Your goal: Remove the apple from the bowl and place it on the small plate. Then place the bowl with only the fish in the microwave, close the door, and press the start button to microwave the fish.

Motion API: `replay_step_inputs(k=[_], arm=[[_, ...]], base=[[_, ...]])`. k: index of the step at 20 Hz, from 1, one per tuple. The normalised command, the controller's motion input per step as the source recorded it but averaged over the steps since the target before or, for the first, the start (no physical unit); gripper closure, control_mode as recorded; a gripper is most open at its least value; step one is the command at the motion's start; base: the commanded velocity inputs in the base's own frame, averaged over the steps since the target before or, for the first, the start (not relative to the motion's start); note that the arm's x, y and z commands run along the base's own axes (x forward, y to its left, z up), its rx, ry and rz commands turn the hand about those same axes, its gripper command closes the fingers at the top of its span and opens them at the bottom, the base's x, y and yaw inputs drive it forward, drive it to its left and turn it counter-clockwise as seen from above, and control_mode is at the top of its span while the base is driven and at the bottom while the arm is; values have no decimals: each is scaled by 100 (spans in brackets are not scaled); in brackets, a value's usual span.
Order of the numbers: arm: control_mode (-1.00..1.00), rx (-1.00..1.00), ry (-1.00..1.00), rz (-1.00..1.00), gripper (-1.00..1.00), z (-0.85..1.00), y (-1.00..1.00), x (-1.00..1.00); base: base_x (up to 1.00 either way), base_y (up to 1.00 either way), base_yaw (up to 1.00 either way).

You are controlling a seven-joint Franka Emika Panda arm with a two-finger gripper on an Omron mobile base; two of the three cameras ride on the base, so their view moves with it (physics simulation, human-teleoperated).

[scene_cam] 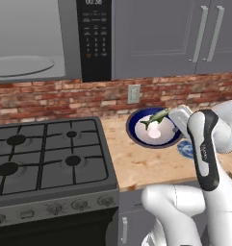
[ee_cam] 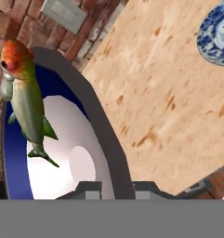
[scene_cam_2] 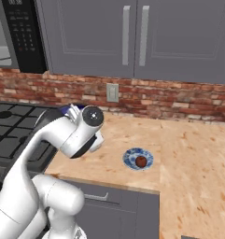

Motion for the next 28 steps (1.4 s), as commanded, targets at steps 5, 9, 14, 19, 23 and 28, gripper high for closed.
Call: replay_step_inputs(k=[5, 9, 14, 19, 23, 28], arm=[[-100, 3, 0, -5, 100, 15, 0, -33], [-100, 7, 0, -1, 100, 0, -7, -21], [100, 7, 0, 0, 100, 0, -1, -39], [100, 0, 0, 0, 100, 0, 0, 0], [100, 0, 0, 0, 100, 0, 0, 0], [100, 0, 0, 0, 100, 0, 0, 0]], base=[[0, 0, 0], [0, 0, 0], [-14, 3, 0], [-52, 85, -3], [-21, 100, -3], [13, 97, -1]])
